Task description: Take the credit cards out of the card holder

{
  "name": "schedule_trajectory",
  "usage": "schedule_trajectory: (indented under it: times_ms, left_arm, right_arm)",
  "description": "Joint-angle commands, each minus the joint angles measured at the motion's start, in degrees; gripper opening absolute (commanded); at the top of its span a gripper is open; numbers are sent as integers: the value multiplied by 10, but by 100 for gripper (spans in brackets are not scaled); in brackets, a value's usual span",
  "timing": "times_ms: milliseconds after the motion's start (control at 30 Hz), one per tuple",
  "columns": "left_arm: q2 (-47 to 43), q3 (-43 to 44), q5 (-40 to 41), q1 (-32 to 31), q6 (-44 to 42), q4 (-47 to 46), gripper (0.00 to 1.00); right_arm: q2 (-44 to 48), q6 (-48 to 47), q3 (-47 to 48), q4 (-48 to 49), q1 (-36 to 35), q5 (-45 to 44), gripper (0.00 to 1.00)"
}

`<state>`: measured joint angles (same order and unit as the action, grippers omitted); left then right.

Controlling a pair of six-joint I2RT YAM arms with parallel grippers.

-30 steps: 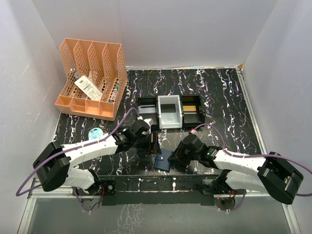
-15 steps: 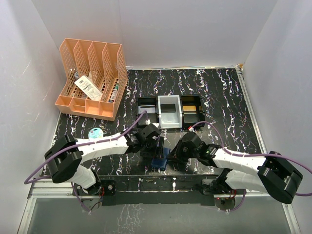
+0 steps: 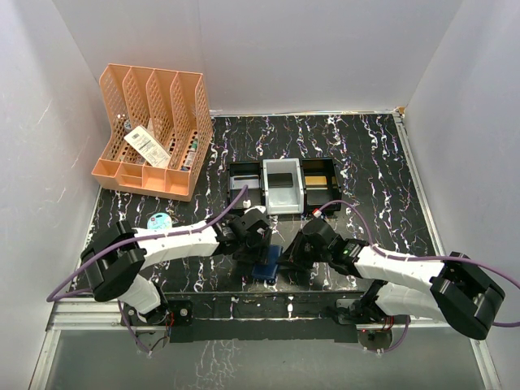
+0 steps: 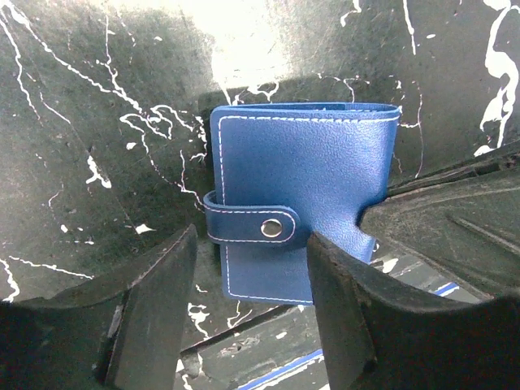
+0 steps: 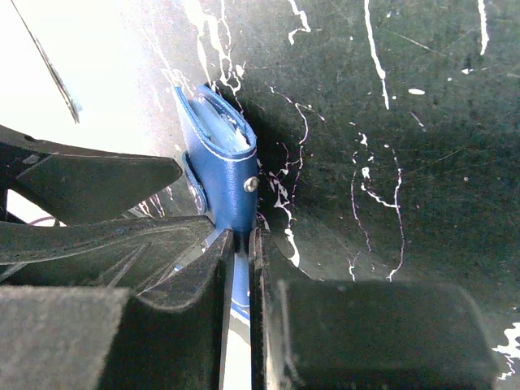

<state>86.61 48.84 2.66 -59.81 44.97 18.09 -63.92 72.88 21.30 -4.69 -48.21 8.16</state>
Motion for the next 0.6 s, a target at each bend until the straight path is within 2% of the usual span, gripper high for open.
schedule_trajectory:
  times_ms: [0,133,367,567]
  left_arm:
    - [2,20,1,-3,-20,-20,57]
    - [15,23,22,-3,-13,-7,55]
    - [39,35,115,-3,14,106,34]
    - [24,26,156,-2,31,139,31]
  right_arm:
    - [0,-9,32,17,3,8,1]
    - [-7,-14,38,10,3,8,1]
    - [-8,-39,53,-31,7,-8,0]
    - [-16,-49,60,-44,11,-2,0]
